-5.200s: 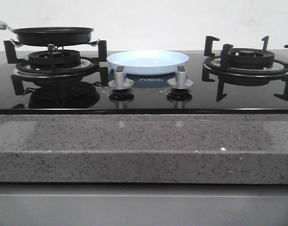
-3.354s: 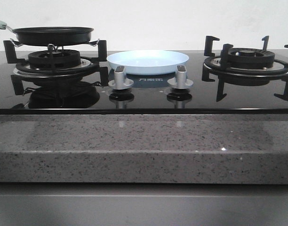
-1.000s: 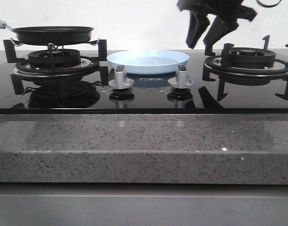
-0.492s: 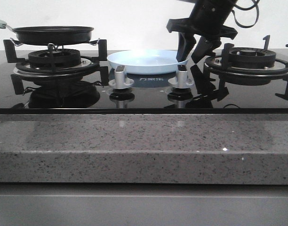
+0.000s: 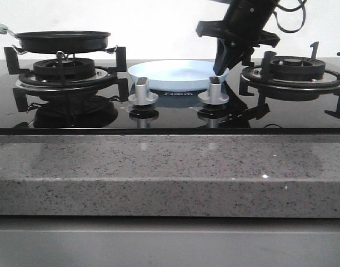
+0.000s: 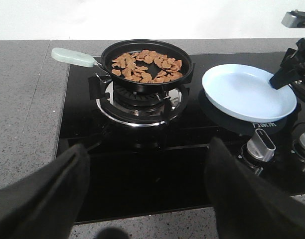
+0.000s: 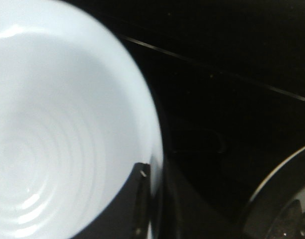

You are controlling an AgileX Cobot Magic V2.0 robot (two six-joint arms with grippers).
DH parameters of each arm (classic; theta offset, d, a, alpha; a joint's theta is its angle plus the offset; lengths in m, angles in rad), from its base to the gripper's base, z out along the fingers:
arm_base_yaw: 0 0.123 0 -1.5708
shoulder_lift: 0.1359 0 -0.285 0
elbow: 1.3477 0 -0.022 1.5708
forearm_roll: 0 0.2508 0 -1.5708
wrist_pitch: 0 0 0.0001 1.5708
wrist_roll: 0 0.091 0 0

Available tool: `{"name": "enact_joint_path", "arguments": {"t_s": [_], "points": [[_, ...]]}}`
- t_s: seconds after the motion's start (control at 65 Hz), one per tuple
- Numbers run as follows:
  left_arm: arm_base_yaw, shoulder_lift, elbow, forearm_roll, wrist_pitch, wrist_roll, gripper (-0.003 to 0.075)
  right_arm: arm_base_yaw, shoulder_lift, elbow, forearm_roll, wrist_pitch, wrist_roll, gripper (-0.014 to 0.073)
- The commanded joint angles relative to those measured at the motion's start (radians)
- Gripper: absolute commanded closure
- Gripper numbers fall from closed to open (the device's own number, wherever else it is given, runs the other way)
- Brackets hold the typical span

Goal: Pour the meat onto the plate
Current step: 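Lower the right gripper to the rim of the light blue plate, then grip the plate rim with the right gripper and lift it up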

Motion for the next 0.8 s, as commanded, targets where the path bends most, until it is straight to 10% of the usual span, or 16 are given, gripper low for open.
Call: {"name": "enact_joint_path", "arguments": {"t_s": [0.0,0.785], "points": [[-0.008,0.009,-0.034,-0.011,-0.070,-0.001,0.0227,0.003,-0.062,-0.030,-0.003,-0.004,-0.013,0.0634],[-0.008,0.009,-0.034,-0.011,-0.070,-0.001,0.0227,0.009,-0.298,0.084,0.125,-0.032,-0.025,0.0707]]}}
